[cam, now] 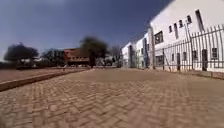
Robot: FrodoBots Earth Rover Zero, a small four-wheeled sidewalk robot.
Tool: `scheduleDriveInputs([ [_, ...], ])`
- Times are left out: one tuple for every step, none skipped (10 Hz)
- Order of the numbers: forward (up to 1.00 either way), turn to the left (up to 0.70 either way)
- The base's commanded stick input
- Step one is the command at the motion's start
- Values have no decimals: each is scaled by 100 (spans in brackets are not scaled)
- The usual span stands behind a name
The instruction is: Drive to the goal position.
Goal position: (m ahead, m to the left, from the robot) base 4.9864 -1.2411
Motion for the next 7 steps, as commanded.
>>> scheduleDriveInputs([
  [100,0],
  [100,0],
  [100,0],
  [100,0],
  [100,0],
  [100,0],
  [100,0],
])
